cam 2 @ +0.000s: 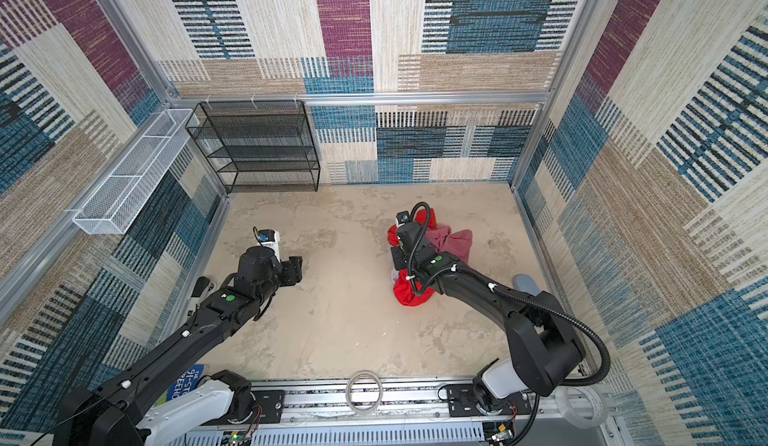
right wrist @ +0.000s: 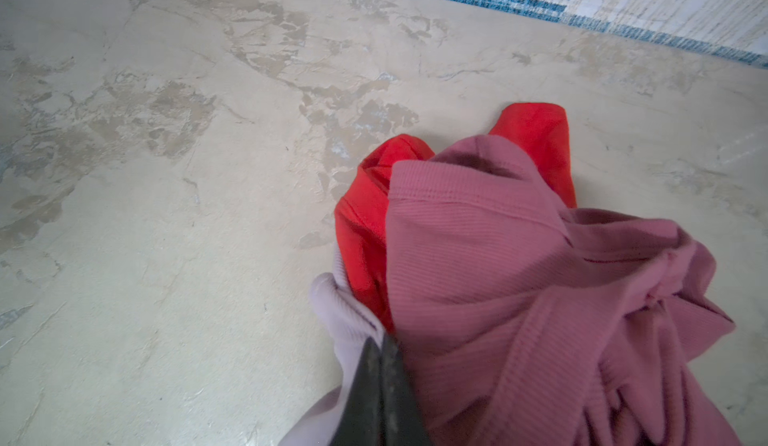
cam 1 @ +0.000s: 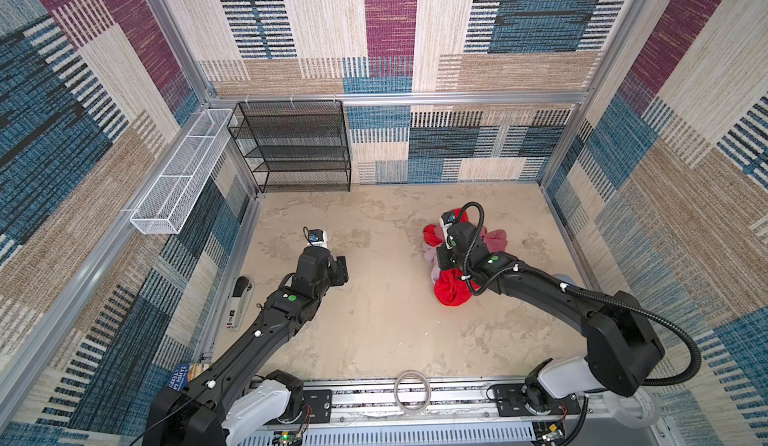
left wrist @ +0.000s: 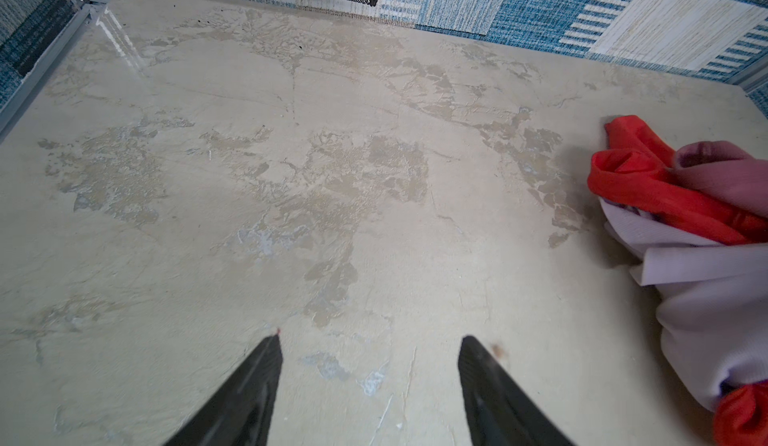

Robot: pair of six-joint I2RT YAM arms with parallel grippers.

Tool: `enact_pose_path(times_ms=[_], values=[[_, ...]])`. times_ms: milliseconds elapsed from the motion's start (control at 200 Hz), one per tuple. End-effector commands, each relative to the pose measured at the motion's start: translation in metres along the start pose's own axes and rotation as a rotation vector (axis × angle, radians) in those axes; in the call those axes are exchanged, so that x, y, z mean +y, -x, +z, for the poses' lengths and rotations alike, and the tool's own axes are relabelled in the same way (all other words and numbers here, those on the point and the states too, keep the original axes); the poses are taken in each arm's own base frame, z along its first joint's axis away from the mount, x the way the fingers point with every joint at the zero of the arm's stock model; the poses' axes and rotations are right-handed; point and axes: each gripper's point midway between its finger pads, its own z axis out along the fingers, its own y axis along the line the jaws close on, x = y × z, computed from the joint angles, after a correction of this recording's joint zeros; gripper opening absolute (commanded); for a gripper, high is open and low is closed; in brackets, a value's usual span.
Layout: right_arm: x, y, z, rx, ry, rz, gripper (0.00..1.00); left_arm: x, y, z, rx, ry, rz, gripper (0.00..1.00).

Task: Pick out a specific cloth from the pile
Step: 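Lift the lavender shirt high with the right gripper, pulling it free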

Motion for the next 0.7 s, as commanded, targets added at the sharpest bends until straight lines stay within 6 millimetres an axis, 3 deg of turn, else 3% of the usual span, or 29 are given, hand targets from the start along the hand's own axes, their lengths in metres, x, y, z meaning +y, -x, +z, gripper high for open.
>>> enact_pose_path(times_ms=[0, 265, 691], values=[[-0.009, 0.021, -0.005, -0.078, -0.002, 0.019, 0.00, 0.000, 0.004, -0.001, -0.002, 0.005, 0.011, 0.71], [-0.052, 0.045, -0.012, -0.158, -0.028, 0.119, 0.00, -0.004, 0.005, 0.003, 0.006, -0.003, 0.020, 0.70], [-0.059, 0.098, -0.044, -0.284, 0.063, 0.173, 0.00, -0.007, 0.009, -0.001, 0.005, -0.025, 0.016, 0.70]])
